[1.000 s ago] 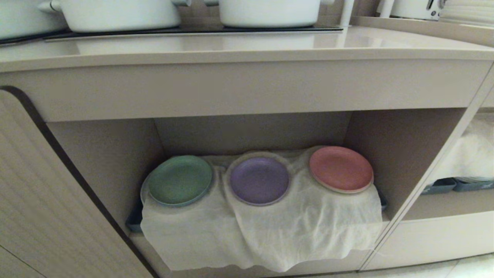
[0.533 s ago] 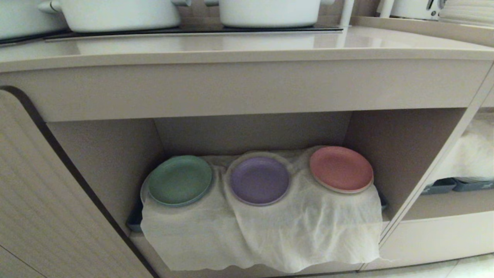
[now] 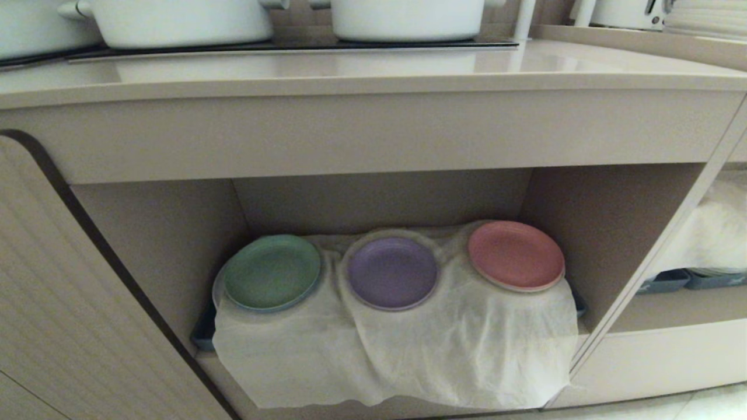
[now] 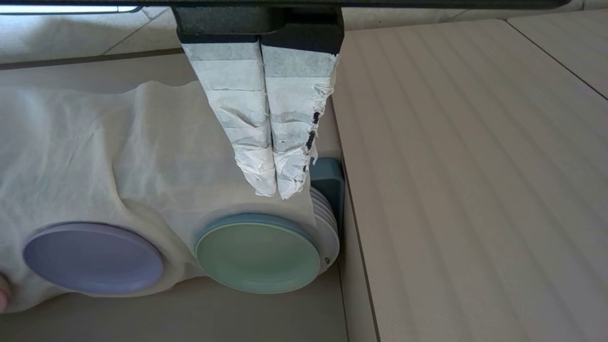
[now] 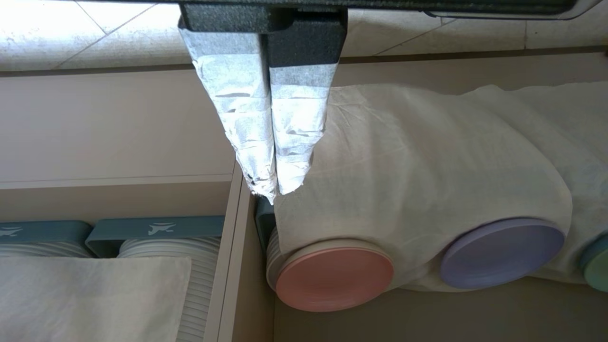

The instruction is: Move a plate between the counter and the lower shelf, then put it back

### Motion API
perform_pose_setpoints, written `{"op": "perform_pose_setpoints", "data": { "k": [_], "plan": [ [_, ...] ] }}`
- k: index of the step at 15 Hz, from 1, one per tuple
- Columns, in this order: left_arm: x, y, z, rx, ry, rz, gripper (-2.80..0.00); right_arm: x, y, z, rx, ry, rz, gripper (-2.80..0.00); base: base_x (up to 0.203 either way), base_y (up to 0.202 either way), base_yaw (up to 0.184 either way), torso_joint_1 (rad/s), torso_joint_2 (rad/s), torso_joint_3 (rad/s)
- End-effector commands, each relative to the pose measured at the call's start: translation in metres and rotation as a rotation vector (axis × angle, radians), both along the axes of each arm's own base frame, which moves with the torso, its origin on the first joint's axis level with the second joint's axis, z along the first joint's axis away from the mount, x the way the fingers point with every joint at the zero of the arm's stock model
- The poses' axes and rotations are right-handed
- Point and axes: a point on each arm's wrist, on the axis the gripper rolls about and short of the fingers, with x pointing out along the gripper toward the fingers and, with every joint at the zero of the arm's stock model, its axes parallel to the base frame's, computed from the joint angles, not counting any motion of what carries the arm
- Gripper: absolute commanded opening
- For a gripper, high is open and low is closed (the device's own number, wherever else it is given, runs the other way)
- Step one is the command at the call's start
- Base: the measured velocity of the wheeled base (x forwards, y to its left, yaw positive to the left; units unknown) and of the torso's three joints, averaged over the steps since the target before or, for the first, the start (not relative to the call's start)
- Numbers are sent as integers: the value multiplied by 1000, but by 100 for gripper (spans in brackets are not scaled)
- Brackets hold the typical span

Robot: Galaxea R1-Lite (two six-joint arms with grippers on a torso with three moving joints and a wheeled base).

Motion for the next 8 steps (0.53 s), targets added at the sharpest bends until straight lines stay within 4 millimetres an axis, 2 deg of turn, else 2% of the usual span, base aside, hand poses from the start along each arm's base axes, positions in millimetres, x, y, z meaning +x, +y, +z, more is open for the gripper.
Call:
{"op": "perform_pose_setpoints", "data": {
  "k": [1,8],
  "plan": [
    [0,0,0,0,-1,1,-280,0,0,0,1,2,2,-280,0,0,0,0,0,0],
    [0,0,0,0,-1,0,-280,0,0,0,3,1,0,-280,0,0,0,0,0,0]
  ]
}}
